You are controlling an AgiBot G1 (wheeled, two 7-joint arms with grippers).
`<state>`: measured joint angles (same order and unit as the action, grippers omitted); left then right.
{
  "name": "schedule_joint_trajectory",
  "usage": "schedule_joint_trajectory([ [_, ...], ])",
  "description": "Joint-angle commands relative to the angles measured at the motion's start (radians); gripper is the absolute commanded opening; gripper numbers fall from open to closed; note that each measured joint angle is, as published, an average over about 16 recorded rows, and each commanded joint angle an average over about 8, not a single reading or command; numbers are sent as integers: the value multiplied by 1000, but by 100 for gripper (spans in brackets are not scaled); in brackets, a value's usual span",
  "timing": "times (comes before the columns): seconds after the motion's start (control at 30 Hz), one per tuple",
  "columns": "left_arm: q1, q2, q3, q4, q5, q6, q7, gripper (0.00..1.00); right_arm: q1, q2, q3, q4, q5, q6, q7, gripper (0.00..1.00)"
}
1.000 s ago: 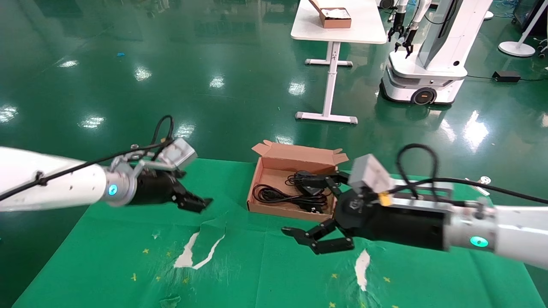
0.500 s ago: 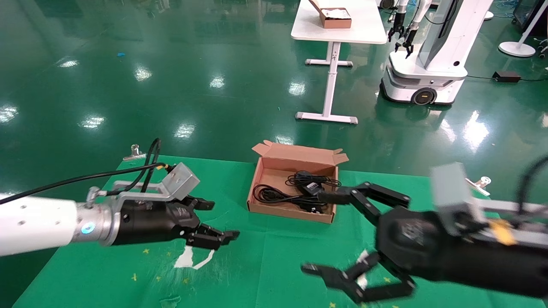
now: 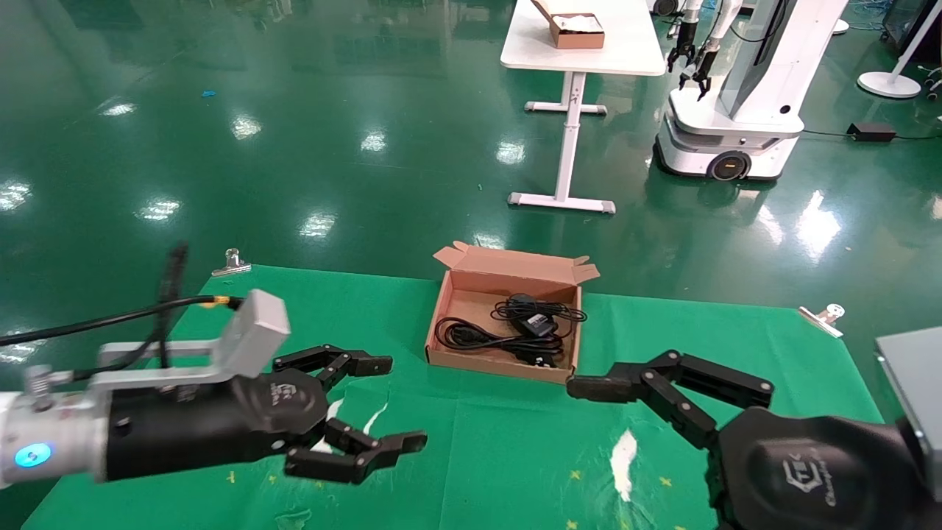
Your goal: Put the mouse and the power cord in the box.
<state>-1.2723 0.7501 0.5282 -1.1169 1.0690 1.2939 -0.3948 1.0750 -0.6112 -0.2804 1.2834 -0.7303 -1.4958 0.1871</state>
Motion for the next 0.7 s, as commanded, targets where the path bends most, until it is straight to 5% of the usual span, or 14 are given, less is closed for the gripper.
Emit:
schedule_joint_trajectory([
  [0.03, 26, -18, -33, -22, -44, 26, 27, 100, 0, 0, 0, 0, 0, 0, 0, 100],
  [0.47, 188, -132, -237, -159, -323, 192, 196, 100, 0, 1, 0, 1, 2, -1, -1, 100],
  [0.7, 221, -155, -280, -187, -384, 226, 221, 100, -2, 3, 2, 2, 4, -2, -1, 100],
])
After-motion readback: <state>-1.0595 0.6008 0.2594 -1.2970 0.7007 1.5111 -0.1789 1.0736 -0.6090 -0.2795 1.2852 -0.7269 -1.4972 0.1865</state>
